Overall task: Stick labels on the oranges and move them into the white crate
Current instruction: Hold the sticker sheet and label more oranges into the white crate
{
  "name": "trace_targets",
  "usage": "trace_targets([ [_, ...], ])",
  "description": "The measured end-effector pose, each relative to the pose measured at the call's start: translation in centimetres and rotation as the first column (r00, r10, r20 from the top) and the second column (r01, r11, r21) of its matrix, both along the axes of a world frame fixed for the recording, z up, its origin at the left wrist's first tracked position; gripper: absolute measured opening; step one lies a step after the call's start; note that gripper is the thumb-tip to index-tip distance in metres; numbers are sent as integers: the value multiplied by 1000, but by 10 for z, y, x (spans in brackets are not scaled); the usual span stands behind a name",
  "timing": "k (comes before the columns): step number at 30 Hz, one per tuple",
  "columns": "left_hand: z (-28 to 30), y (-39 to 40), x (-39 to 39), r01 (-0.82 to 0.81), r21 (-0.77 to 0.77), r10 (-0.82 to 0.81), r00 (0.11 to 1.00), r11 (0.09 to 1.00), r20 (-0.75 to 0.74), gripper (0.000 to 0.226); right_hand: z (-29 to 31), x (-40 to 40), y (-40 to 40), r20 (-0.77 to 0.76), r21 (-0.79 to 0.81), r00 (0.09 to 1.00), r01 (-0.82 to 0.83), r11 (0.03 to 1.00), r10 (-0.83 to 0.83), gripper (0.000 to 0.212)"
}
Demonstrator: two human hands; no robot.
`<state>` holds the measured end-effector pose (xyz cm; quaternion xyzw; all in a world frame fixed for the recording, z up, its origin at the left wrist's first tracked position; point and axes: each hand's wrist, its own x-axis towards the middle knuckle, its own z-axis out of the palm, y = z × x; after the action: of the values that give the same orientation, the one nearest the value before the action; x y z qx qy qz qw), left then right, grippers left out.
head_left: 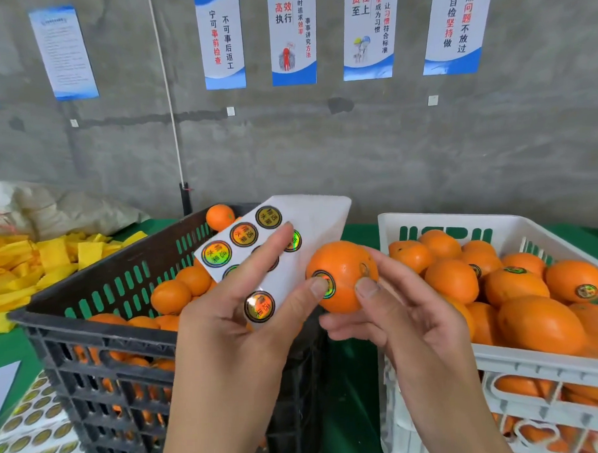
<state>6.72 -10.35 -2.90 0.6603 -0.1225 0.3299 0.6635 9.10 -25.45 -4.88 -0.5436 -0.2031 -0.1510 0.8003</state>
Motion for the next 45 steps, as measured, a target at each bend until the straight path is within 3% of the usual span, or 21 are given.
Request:
trace_targets([
  [6,3,0,-5,89,-12,-89,994,996,-56,49,1,-6,0,-15,-73,996,-94,993,93,68],
  [11,2,2,-6,93,137,-87,995,986,-50,41,-2,-7,4,-38,-66,999,20,998,-22,51],
  [16,-4,-1,1,-9,238,15,1000,971,-24,41,-4,-1,-5,-52,-94,960,270,958,-276,50],
  [18,-6,-4,4,-36,267,36,999,963,3,46,4,8,-14,23,-253,884,456,853,-466,51],
  [22,-10,-11,4,-72,318,63,997,945,36,50,27,35,-55,313,-531,648,725,438,-694,61],
  [24,-8,-17,7,-91,371,74,995,924,59,50,40,51,-76,361,-597,595,739,312,-718,63],
  [27,-5,-26,19,-117,449,73,991,886,115,46,56,76,-108,336,-735,598,649,194,-727,52],
  [29,-1,-31,24,-86,442,46,994,893,101,49,60,82,-122,283,-797,640,571,195,-714,42],
  [32,5,-36,24,-60,445,30,997,893,74,51,57,72,-127,294,-793,664,571,212,-687,49],
  [37,3,-47,20,-18,385,-1,999,923,48,44,47,43,-109,313,-702,745,599,385,-589,44],
  [42,10,-51,4,201,173,-204,979,964,-3,38,41,2,-84,210,-488,902,431,759,-377,30],
  [45,6,-44,-5,343,105,-338,939,934,-63,38,28,-27,-79,64,-287,963,268,920,-261,27],
])
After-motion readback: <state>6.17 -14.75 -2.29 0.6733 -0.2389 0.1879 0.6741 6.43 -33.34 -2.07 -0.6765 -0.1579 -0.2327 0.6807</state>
